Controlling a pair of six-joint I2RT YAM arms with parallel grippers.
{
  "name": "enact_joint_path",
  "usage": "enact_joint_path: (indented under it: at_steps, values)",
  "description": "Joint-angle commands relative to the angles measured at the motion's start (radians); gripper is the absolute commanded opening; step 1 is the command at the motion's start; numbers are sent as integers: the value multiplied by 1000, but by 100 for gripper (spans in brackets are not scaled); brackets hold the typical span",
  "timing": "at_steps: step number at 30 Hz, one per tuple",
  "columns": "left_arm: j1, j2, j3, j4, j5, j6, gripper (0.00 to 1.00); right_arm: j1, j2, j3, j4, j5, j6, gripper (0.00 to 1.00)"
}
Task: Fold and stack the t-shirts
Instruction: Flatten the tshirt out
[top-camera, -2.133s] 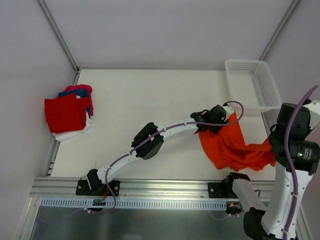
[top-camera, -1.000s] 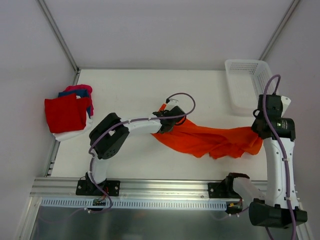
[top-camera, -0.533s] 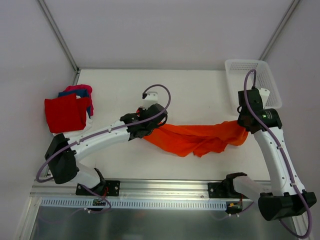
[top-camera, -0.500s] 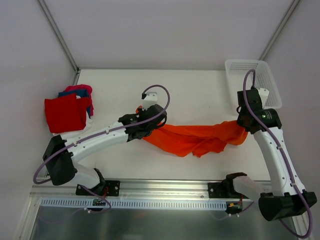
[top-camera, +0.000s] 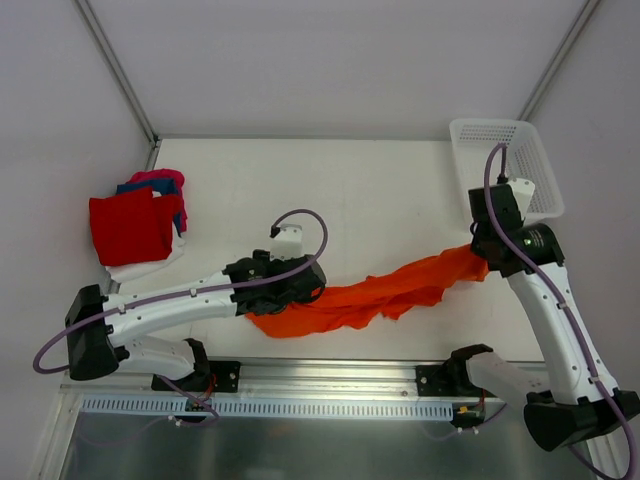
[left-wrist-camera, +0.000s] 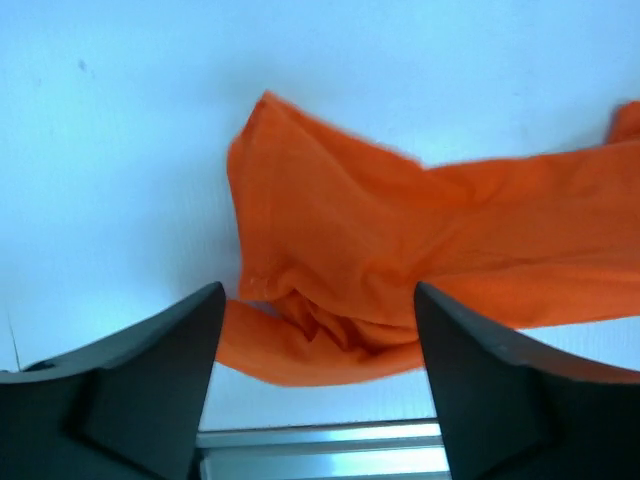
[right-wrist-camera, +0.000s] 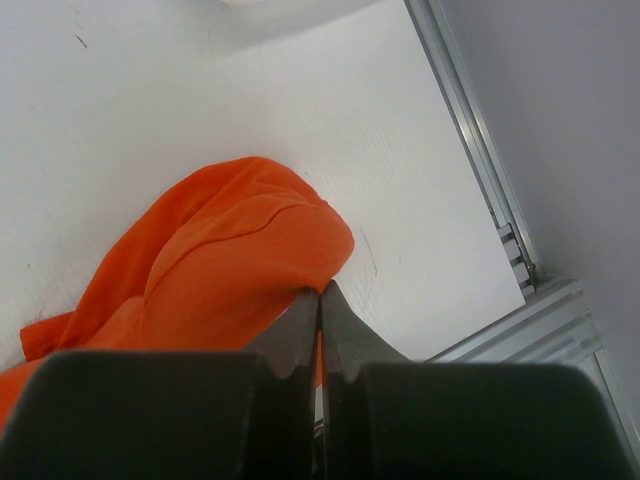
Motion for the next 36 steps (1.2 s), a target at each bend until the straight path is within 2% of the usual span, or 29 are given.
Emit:
enact_joint_path:
  at_steps: [1, 4, 7, 9, 13, 14, 17, 18, 25, 36]
  values:
    - [-1, -2, -27, -87, -52, -108, 80, 16, 3, -16, -3, 36, 23, 1]
    - [-1, 48, 24, -84, -109, -101, 91, 28, 11, -28, 3, 39, 29, 1]
    - [-1, 136, 93, -75, -150, -62, 92, 36, 14, -31, 0, 49, 34, 1]
    - [2, 232, 139, -66, -115, -35, 85, 40, 3, -36, -3, 54, 37, 1]
    - [13, 311, 127, -14, -5, -54, 70, 40, -20, -45, -18, 69, 40, 1]
    - [13, 325, 124, -14, 8, -64, 62, 40, -30, -53, -18, 72, 40, 0]
    - [13, 357, 107, -18, 54, -100, 51, 40, -41, -66, -23, 83, 40, 1]
    - [11, 358, 96, -18, 63, -117, 44, 40, -43, -68, -25, 83, 40, 1]
    - [7, 342, 27, -17, 127, -155, 50, 39, -44, -68, -25, 69, 48, 1]
    - [-6, 365, -77, 18, 186, -218, 48, 54, -67, -89, -28, 54, 63, 1]
